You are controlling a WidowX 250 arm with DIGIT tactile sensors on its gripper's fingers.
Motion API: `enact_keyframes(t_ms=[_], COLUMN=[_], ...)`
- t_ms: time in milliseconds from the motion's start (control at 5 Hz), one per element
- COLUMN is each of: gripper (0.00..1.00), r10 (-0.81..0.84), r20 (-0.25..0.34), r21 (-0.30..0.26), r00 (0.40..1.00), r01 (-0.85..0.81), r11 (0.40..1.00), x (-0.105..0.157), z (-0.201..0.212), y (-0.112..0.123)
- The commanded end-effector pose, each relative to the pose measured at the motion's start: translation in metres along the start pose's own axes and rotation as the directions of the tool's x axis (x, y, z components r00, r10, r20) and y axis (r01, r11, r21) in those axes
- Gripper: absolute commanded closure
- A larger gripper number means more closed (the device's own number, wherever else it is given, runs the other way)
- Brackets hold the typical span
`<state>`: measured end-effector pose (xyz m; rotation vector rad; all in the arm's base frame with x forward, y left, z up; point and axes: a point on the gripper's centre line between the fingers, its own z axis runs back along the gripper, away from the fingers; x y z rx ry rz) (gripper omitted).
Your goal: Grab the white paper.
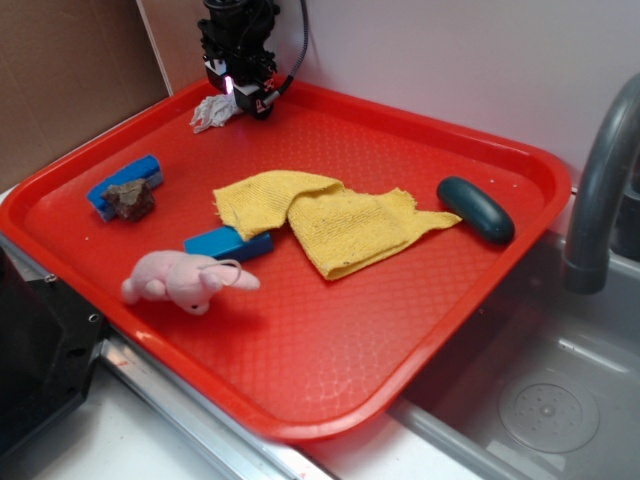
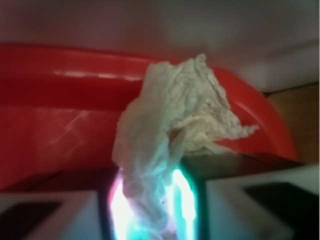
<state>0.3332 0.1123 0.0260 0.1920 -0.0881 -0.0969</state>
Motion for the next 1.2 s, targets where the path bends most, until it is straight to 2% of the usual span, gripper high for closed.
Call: enact_keyframes(t_ms=[0, 200, 400, 600, 800, 1000], gripper=[1.00, 1.00, 1.00, 1.00, 1.00, 1.00], r10=[-0.005, 0.002, 0.045, 0.091, 0.077, 0.073], r20=[0.140, 0.112, 0.005, -0.085, -0.077, -0.122], r21=[-0.064, -0.124, -0.208, -0.250, -0.247, -0.236], r00=[0.990, 0.994, 0.999, 0.992, 0.994, 0.990], r01=[0.014, 0.012, -0.043, -0.110, -0.094, -0.100], r11=[0.998, 0.992, 0.977, 0.962, 0.964, 0.967], x=[-0.039, -0.061, -0.076, -0.086, -0.092, -0.099], z=[0.114, 0.162, 0.193, 0.222, 0.242, 0.246], y=[-0.018, -0.026, -0.025, -0.010, -0.004, -0.003])
